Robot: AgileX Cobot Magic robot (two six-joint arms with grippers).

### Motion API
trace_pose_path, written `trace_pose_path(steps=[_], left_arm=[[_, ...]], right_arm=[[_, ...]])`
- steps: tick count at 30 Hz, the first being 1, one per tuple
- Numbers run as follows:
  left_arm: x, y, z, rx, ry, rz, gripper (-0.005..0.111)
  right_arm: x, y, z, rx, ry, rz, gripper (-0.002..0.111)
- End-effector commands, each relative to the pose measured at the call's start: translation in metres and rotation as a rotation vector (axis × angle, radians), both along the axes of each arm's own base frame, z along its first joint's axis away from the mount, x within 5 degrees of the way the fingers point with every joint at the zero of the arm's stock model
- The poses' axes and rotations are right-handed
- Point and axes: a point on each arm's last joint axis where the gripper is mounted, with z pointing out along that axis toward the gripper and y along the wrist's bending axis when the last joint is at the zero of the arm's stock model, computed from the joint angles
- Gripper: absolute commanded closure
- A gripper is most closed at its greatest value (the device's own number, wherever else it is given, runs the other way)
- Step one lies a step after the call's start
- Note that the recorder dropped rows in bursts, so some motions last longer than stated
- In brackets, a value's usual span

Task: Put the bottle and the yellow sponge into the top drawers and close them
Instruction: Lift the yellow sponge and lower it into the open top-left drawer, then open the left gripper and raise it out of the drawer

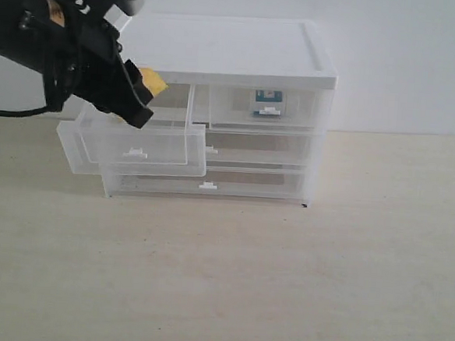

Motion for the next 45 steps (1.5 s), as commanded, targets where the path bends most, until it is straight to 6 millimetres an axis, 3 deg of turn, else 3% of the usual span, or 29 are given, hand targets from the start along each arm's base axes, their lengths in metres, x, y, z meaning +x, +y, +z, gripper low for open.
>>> trace_pose_path(steps=[1,4,13,20,32,35,38,41,45], left_arm=[[0.014,-0.008,-0.008,0.099,0.013,-0.103,0.103],[0.021,-0.012,-0.013,0.147,0.030,-0.150,0.103],[0.043,-0.001,-0.013,0.031,0.083,-0.172,0.103],[0.051,0.009,-0.020,0.029,0.139,-0.202,0.103],[0.061,0.005,-0.028,0.024,0.166,-0.193,0.102],[0.062,0.005,-0.028,0.027,0.160,-0.192,0.089],[0.063,0.005,-0.027,0.025,0.151,-0.189,0.064],[0.064,0.005,-0.026,0.008,0.141,-0.167,0.046],[0.065,0.005,-0.023,-0.006,0.124,-0.151,0.043]], right_arm=[[0.000,0.000,0.001,0.003,-0.014,-0.002,0.107],[0.000,0.000,0.001,0.003,-0.014,-0.002,0.107],[0.000,0.000,0.001,0.003,-0.014,-0.002,0.107],[0.000,0.000,0.001,0.003,-0.014,-0.002,0.107],[0.000,0.000,0.001,0.003,-0.014,-0.002,0.107],[0.000,0.000,0.001,0.003,-0.014,-0.002,0.107],[0.000,0.000,0.001,0.003,-0.014,-0.002,0.107],[0.000,0.000,0.001,0.003,-0.014,-0.002,0.107],[0.000,0.000,0.001,0.003,-0.014,-0.002,0.107]])
